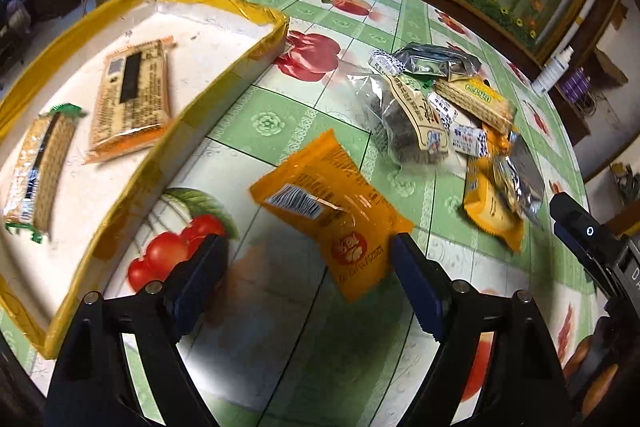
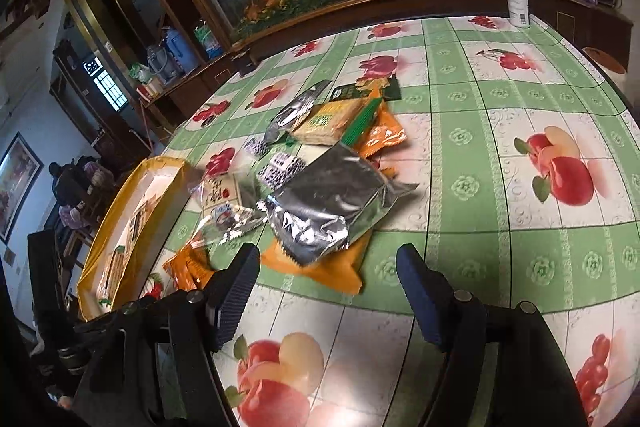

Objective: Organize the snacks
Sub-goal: 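Grasp the orange snack bag with the left tool while the right tool grasps the silver foil bag, then carry the orange bag and foil bag over the tray and release both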

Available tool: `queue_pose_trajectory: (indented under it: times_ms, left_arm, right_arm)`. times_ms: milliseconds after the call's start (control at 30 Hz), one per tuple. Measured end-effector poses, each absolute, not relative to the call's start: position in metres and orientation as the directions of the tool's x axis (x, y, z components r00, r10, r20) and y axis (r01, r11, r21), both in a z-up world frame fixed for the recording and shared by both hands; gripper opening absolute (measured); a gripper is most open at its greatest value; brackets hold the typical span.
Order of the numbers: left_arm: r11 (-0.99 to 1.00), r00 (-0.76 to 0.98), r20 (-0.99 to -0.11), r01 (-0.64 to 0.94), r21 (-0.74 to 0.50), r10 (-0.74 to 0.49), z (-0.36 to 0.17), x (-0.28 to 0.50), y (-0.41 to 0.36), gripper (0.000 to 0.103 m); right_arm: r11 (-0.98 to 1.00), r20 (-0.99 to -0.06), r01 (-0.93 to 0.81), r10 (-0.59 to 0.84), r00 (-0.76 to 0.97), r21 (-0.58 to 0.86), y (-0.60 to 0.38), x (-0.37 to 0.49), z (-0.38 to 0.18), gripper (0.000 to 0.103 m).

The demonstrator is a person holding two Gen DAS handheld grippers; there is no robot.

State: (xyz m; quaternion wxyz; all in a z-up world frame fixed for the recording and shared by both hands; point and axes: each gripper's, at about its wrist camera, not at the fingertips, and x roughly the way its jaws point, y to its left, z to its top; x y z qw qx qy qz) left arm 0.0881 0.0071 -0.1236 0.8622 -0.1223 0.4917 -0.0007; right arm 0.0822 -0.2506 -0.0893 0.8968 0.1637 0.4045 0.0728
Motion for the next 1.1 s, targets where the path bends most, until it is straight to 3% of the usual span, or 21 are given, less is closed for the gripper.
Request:
queue_pose_trajectory:
  times_ms: [267,367,467,533,567,767,833,1100]
  left_arm:
    - [0.974,0.530,-0.847,-0.179,-0.137,-0.022,-0.126,0.109,-0.004,0.086]
    - [0.985,0.537,-0.844,-0.143,-0.092,0.000,-0.127,0.114,-0.009,0.086]
    - [0.997,0.561,-0.828,-0.064,-0.042,0.002,-0.130,0.110,-0.012,0.085]
    - [0.999,0.585,-0.811,-0.009,-0.039,-0.026,-0.130,0.103,-0.012,0.078]
    - [0.999,0.595,-0.802,0.017,-0.049,-0.049,-0.129,0.100,-0.010,0.077]
    - [0.984,0.587,-0.790,0.091,-0.154,-0.177,-0.123,0.089,0.010,0.068]
    - [0.977,0.580,-0.787,0.103,-0.186,-0.211,-0.121,0.086,0.015,0.053]
    - [0.970,0.598,-0.764,0.152,-0.189,-0.243,-0.109,0.069,0.015,0.049]
  right_arm:
    - [0.907,-0.737,0.161,0.201,0.645,0.389,-0.241,0.127,-0.100,0.081]
    - [0.928,-0.755,0.183,0.136,0.641,0.324,-0.236,0.139,-0.106,0.080]
    - [0.946,-0.759,0.151,0.127,0.639,0.286,-0.236,0.137,-0.110,0.069]
    - [0.954,-0.763,0.142,0.115,0.636,0.263,-0.240,0.133,-0.111,0.048]
    - [0.955,-0.760,0.130,0.126,0.637,0.267,-0.243,0.130,-0.111,0.046]
    - [0.947,-0.750,0.101,0.172,0.639,0.304,-0.259,0.115,-0.111,0.039]
    - [0.940,-0.744,0.088,0.200,0.638,0.329,-0.261,0.111,-0.111,0.036]
    - [0.914,-0.715,0.049,0.281,0.641,0.403,-0.265,0.096,-0.110,0.027]
